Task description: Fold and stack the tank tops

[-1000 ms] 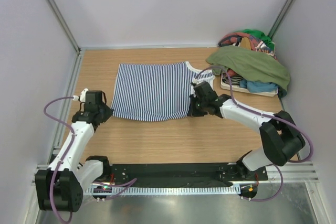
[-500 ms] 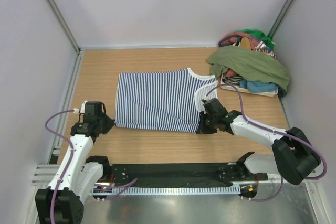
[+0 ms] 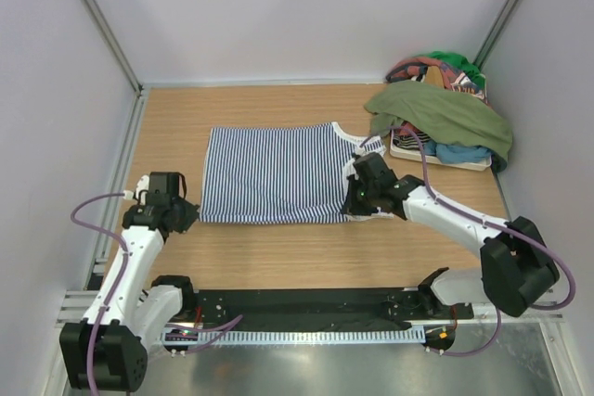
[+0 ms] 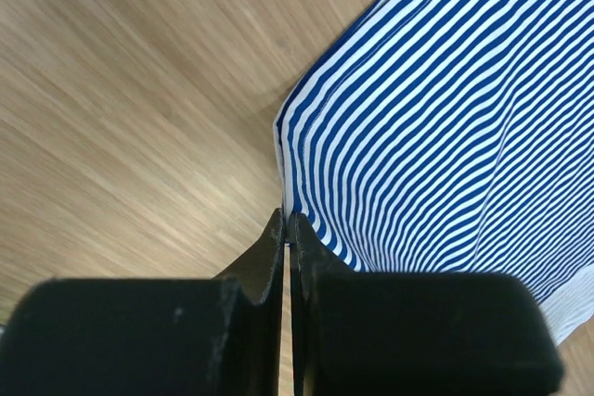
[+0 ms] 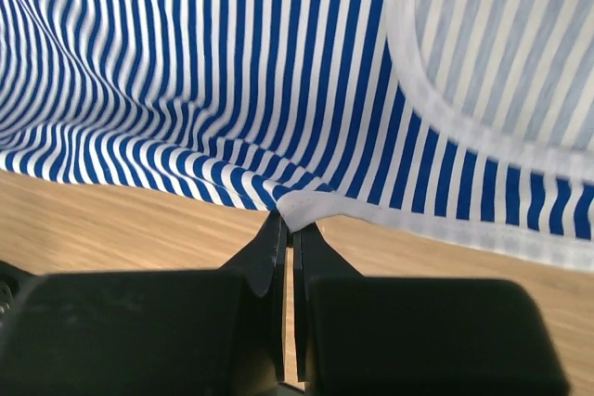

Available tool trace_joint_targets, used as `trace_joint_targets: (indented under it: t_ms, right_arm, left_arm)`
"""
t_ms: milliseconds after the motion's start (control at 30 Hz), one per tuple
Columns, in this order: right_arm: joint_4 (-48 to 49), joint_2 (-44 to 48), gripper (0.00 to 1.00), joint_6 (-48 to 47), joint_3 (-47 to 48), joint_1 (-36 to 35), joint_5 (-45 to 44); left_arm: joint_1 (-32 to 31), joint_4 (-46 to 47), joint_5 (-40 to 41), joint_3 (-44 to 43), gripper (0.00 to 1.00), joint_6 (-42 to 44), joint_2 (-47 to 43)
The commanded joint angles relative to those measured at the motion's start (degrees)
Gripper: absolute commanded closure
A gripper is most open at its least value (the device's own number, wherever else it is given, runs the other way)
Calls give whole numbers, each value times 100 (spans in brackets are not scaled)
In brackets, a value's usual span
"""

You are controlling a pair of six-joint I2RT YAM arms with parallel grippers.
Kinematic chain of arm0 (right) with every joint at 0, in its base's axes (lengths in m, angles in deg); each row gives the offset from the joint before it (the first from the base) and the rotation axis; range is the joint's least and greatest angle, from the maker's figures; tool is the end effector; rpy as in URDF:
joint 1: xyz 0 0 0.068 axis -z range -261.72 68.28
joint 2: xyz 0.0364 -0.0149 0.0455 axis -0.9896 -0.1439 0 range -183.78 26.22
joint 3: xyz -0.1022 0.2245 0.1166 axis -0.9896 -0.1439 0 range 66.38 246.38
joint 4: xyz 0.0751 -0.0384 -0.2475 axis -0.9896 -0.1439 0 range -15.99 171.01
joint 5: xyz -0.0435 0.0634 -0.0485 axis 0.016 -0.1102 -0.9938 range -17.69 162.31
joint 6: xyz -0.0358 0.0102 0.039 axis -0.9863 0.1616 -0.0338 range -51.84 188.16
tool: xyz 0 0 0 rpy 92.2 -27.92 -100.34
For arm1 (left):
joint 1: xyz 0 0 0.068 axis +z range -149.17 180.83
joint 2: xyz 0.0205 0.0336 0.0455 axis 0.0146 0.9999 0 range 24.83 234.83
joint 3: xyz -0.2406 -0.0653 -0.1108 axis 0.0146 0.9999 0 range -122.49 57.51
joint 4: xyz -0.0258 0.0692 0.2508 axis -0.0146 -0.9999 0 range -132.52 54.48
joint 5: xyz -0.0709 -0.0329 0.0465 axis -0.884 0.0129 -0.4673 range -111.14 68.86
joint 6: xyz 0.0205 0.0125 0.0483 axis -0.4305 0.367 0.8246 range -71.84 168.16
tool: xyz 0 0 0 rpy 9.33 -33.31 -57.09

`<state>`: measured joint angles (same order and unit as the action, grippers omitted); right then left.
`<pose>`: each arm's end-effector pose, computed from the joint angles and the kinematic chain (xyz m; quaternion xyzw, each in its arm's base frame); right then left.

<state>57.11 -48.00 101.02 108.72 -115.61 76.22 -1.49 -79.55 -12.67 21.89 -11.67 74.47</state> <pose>0.2059 0.1410 0.1985 -0.0185 0.9550 0.1889 0.2277 0.1592 -0.0013 0.2209 -0.4790 0.8308 -0.0809 0.2717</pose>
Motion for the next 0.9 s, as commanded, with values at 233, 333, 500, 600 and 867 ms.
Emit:
trace_joint_targets:
  t_ms: [233, 333, 500, 600, 867]
  right_arm:
    - [-255, -1112, 99, -473, 1670, 470, -346]
    - [-203, -1524, 99, -535, 1908, 716, -267]
    - [-97, -2000, 99, -614, 2321, 989, -22]
    - [-106, -2272, 99, -667, 2567, 1016, -12]
    - [-141, -2685, 98, -702, 2902, 1200, -118]
  left_arm:
    - [83, 412, 506, -1148, 100, -99, 1266]
    - [118, 553, 498, -1500, 100, -99, 1784]
    - [171, 782, 489, -2036, 100, -55, 2723]
    - [198, 913, 428, -2291, 100, -46, 3102]
    - [198, 1090, 348, -2862, 100, -11, 4122]
